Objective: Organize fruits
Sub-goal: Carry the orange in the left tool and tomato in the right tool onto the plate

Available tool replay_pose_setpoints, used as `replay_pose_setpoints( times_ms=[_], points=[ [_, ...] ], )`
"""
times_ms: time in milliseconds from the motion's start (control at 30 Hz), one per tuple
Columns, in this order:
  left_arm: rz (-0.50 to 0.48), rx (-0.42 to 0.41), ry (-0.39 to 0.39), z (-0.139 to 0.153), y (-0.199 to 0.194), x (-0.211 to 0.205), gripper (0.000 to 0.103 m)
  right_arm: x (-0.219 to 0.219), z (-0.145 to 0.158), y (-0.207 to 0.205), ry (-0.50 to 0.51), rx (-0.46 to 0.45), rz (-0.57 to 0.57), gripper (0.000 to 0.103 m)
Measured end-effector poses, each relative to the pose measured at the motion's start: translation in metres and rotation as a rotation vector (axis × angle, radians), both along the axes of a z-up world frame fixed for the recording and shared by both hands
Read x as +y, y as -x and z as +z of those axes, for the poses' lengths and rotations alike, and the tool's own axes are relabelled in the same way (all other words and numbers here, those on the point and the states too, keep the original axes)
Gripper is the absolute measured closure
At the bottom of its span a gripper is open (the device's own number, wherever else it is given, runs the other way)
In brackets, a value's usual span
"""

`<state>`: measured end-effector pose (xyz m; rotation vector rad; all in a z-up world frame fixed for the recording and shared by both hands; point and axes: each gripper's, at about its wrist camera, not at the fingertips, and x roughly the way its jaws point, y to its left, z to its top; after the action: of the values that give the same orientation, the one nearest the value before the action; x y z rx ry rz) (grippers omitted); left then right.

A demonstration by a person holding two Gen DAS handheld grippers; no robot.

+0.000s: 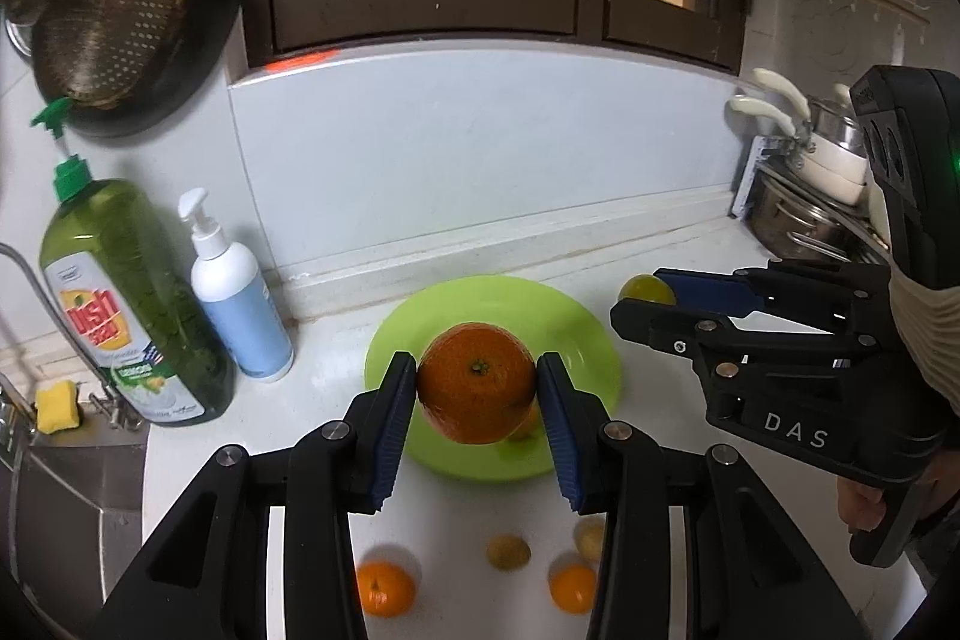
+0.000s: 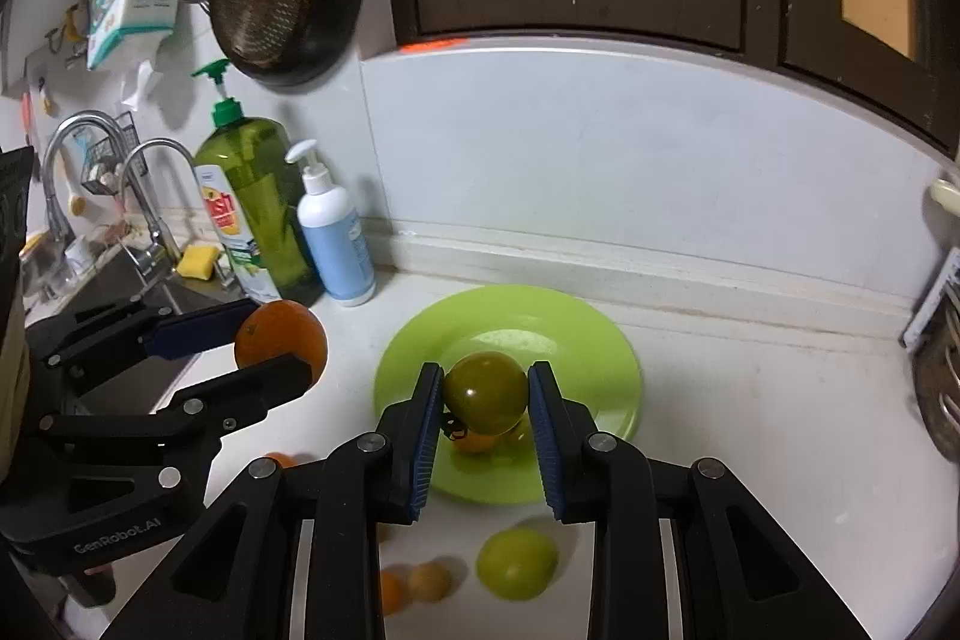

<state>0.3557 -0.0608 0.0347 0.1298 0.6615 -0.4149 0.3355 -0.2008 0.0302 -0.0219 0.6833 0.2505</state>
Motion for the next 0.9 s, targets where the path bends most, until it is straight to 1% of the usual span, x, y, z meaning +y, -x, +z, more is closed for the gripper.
replay_pose_setpoints(
  times_ms=[200, 500, 667, 900],
  points=[
    [0.012, 0.06, -0.008, -0.014, -0.033, -0.008, 0.062, -0.012, -0.016, -0.039, -0.003, 0.064, 0.007, 0.073],
    [0.029, 0.173, -0.025, -0.049, -0.078, -0.017, 0.062, -0.021, -0.057, -0.09, -0.02, 0.193, -0.003, 0.073],
    [0.038, 0.239, -0.026, -0.069, -0.097, -0.021, 0.062, -0.022, -0.077, -0.109, -0.018, 0.25, -0.006, 0.073],
    [0.04, 0.304, -0.052, -0.092, -0.115, -0.026, 0.062, -0.026, -0.099, -0.128, -0.02, 0.313, -0.016, 0.073]
  ],
)
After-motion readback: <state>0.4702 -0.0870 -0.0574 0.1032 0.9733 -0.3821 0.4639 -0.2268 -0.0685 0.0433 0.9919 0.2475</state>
